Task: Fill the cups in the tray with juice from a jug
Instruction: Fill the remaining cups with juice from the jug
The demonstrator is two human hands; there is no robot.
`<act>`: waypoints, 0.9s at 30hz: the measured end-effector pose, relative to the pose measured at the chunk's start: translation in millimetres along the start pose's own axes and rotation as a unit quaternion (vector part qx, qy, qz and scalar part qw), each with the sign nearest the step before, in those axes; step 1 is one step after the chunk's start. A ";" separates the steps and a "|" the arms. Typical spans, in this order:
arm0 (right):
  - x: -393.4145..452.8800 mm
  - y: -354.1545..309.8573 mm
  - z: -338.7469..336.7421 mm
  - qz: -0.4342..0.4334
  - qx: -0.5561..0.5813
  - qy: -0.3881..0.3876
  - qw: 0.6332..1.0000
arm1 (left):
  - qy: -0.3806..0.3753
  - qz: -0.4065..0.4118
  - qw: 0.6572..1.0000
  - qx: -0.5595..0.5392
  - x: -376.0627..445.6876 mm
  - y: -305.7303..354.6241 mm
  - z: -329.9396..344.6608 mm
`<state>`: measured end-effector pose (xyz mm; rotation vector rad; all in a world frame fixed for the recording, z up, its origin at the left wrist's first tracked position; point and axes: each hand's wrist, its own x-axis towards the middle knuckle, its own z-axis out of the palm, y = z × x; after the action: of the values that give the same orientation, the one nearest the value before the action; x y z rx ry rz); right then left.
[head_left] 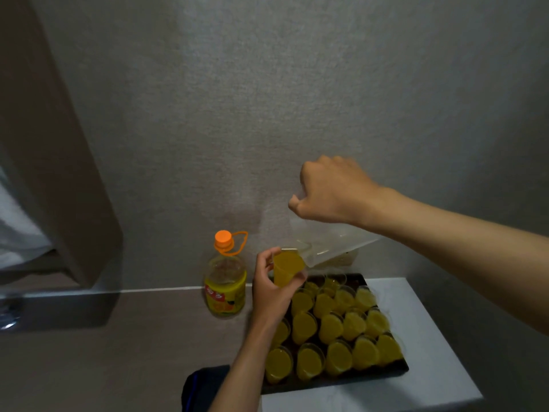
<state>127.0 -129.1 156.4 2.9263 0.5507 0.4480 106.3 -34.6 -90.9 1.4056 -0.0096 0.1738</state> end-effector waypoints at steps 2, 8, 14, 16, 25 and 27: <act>-1.7 -1.7 0.5 -0.012 -0.006 0.008 1.000 | 0.001 0.001 1.000 -0.001 0.4 -0.9 0.7; -5.2 -1.9 -0.7 -0.028 -0.003 0.023 0.999 | -0.001 0.009 1.000 -0.003 -0.5 0.2 2.6; -10.3 -0.3 -2.3 -0.028 -0.001 0.028 0.999 | 0.000 0.011 1.000 0.002 -3.2 1.3 4.7; -11.7 1.5 -2.5 -0.022 0.001 0.029 0.999 | 0.001 0.010 1.000 0.003 -3.7 1.5 6.1; -16.8 21.0 -1.9 0.043 0.060 0.043 0.996 | -0.008 0.006 0.999 0.030 -3.9 0.1 10.8; -20.3 30.0 0.4 0.073 0.078 0.051 0.993 | -0.013 0.003 0.999 0.038 -2.6 -0.9 13.2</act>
<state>119.1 -164.5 156.1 3.1202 0.4020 0.6012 105.2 -48.0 -89.8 1.4844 -0.0292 0.1633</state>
